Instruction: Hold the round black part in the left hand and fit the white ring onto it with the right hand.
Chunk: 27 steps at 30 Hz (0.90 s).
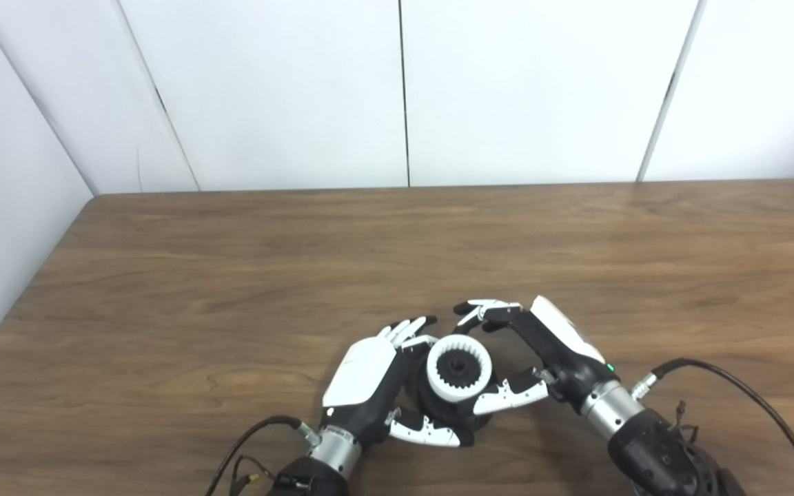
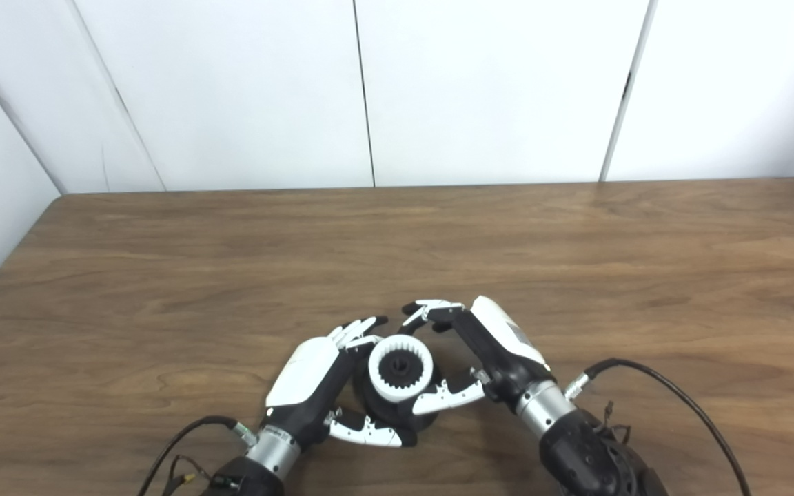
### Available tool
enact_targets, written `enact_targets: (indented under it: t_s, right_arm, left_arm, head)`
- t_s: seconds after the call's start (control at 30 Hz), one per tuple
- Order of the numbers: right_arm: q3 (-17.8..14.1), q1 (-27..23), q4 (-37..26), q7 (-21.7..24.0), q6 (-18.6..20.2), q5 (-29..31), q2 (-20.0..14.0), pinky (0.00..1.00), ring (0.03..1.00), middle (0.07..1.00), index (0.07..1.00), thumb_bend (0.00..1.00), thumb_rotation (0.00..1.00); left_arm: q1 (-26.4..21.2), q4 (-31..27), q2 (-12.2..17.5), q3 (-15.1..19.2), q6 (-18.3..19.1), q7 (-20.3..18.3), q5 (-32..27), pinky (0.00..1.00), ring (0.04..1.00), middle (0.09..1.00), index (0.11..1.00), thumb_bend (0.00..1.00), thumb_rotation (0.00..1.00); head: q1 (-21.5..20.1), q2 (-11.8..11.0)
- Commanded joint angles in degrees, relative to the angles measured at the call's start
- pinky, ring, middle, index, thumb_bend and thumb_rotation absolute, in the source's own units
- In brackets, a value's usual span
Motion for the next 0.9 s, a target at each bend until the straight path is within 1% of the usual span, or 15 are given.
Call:
enact_targets:
  t_s: [0.0,0.27,0.4,0.57,0.6,0.63,0.67,0.77,0.87]
  right_arm:
    - [0.14,-1.63,0.1,-1.2,-1.89,-0.41,0.68,0.76,0.879,0.82,0.48,0.52,0.15]
    - [0.18,-1.87,1.0,-1.34,-2.02,-0.47,0.14,0.76,0.879,0.819,0.481,0.52,0.15]
    - [-0.08,-2.03,0.49,-0.4,-0.73,-0.29,-0.46,0.77,0.882,0.817,0.482,0.52,0.15]
    - [0.76,-3.09,-1.07,4.06,2.43,-1.2,-3.19,0.76,0.884,0.86,0.496,0.52,0.16]
    - [0.91,-3.25,-1.38,4.84,2.97,-1.14,-3.68,0.75,0.884,0.867,0.582,0.68,0.26]
    - [1.08,-3.39,-1.66,5.59,3.54,-1.05,-4.16,0.76,0.888,0.878,0.655,0.78,0.33]
    - [1.23,-3.51,-1.94,6.26,4.06,-0.91,-4.57,0.76,0.892,0.888,0.694,0.83,0.37]
    - [1.66,-3.84,-2.66,7.9,5.38,-0.91,-5.35,0.76,0.902,0.914,0.752,0.9,0.42]
    - [1.99,-4.05,-3.25,8.87,6.41,-1.18,-5.67,0.76,0.91,0.927,0.772,0.92,0.43]
  left_arm:
    - [-0.39,-0.86,0.29,-0.28,0.07,-0.31,0.89,0.96,0.961,0.951,0.616,0.85,0.3]
    - [-0.45,-0.68,0.41,-0.29,-0.25,0.1,0.9,0.95,0.954,0.946,0.613,0.85,0.3]
    - [-0.49,-0.94,0.43,-0.23,0.23,-0.4,0.9,0.96,0.958,0.948,0.615,0.85,0.3]
    - [-0.61,-0.73,0.47,-0.06,0.04,-0.25,0.69,0.95,0.955,0.947,0.61,0.85,0.31]
    - [-0.6,-0.75,0.5,-0.03,-0.02,-0.2,0.67,0.95,0.954,0.947,0.609,0.85,0.31]
    - [-0.58,-0.74,0.54,0.01,-0.07,-0.18,0.62,0.95,0.954,0.948,0.609,0.85,0.31]
    - [-0.57,-0.72,0.56,0.04,-0.11,-0.15,0.59,0.95,0.955,0.949,0.609,0.85,0.3]
    - [-0.56,-0.76,0.65,0.11,-0.17,-0.14,0.59,0.95,0.956,0.95,0.61,0.85,0.31]
    - [-0.59,-0.87,0.69,0.2,0.0,-0.42,0.45,0.95,0.959,0.951,0.61,0.85,0.31]
  head:
    - [-0.06,0.06]
    - [0.03,0.15]
    - [-0.11,0.1]
    - [-0.23,0.09]
    - [-0.28,0.17]
    - [-0.26,0.16]
    - [-0.28,0.17]
    - [-0.34,0.21]
    - [-0.45,0.24]
